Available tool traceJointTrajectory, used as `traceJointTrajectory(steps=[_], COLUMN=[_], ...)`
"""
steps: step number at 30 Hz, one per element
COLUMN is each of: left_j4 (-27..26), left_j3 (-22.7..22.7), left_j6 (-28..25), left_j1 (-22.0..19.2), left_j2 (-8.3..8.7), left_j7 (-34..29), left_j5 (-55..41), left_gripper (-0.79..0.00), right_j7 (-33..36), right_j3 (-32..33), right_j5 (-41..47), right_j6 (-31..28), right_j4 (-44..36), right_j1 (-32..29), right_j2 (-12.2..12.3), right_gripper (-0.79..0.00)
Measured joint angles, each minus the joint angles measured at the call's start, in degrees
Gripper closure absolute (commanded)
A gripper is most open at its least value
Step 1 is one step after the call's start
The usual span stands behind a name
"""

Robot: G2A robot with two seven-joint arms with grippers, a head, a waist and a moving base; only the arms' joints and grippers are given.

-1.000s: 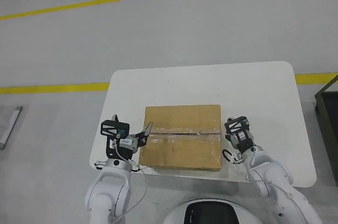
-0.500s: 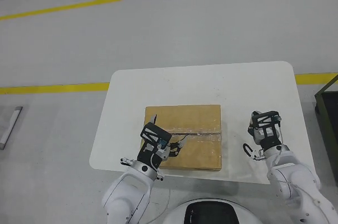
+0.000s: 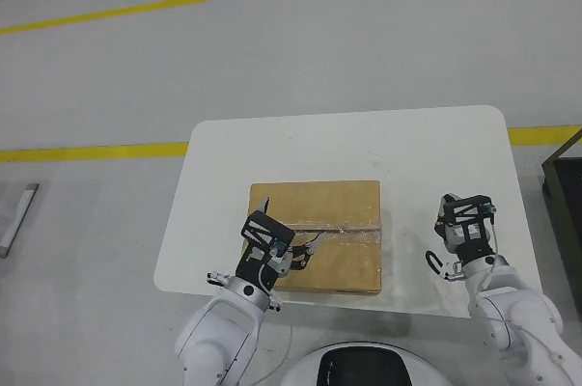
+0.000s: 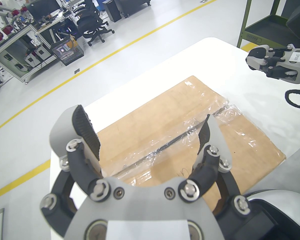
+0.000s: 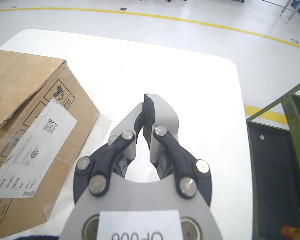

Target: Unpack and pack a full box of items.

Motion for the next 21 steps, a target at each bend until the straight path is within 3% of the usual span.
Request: traceJointTrajectory(steps=[12,21], left_j4=[4.6,10.7], left_j3=[14.6,18.1], left_j6=[2.9,7.8], left_j1=[-1.2,-6.5], left_j2=[-0.67,-1.33], left_j7=[-3.2,-6.3], left_j5=[6.2,13.7], left_gripper=[-0.785,-0.785], right_j7=[0.0,-0.3], right_j3=[0.6,0.6], right_j5=[0.0,0.2], right_j6=[-0.1,0.2], right_j4=[0.5,0.3], right_j1=[0.3,-0.1], right_j2=[0.1,0.2], right_gripper=[0.0,0.0])
